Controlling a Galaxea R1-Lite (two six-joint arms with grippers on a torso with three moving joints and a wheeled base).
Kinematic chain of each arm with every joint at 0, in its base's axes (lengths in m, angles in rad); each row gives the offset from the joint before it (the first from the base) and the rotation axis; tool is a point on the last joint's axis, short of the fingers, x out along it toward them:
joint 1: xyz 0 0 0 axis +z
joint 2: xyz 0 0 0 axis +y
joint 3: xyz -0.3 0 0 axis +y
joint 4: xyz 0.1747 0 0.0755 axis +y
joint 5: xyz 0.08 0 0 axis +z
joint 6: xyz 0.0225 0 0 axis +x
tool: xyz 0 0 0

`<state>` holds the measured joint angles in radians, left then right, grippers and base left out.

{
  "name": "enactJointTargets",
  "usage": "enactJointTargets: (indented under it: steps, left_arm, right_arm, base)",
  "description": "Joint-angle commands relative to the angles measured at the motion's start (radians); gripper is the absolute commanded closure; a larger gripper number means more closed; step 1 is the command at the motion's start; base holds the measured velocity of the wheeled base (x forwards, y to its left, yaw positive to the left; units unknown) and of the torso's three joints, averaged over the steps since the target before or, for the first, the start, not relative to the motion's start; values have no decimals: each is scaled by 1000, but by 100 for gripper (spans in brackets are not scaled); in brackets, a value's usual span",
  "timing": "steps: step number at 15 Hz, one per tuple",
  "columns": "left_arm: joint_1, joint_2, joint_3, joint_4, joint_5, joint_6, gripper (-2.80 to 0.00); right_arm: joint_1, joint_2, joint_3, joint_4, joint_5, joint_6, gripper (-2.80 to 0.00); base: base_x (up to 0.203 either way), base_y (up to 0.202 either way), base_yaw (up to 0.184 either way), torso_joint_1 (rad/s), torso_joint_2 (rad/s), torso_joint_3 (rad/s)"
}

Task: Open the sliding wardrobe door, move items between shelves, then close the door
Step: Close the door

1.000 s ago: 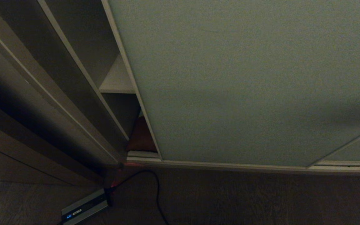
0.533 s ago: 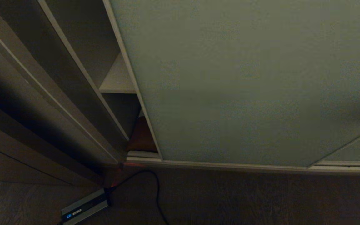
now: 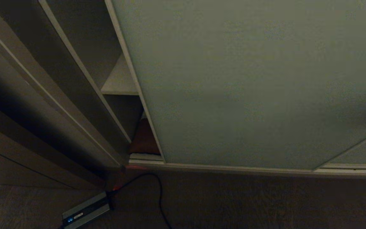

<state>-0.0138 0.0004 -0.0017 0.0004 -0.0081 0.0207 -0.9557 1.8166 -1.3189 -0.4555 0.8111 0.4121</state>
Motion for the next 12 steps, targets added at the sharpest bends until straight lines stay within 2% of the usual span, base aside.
enactJointTargets:
  steps: [1, 12]
  left_arm:
    - [0, 0, 0, 0, 0, 1, 0]
    - [0, 0, 0, 0, 0, 1, 0]
  right_arm:
    - [2, 18, -1, -22, 5, 2, 0]
    - [81, -66, 110, -38, 7, -2, 0]
  base:
    - [0, 0, 0, 0, 0, 0]
    - [0, 0, 0, 0, 0, 0]
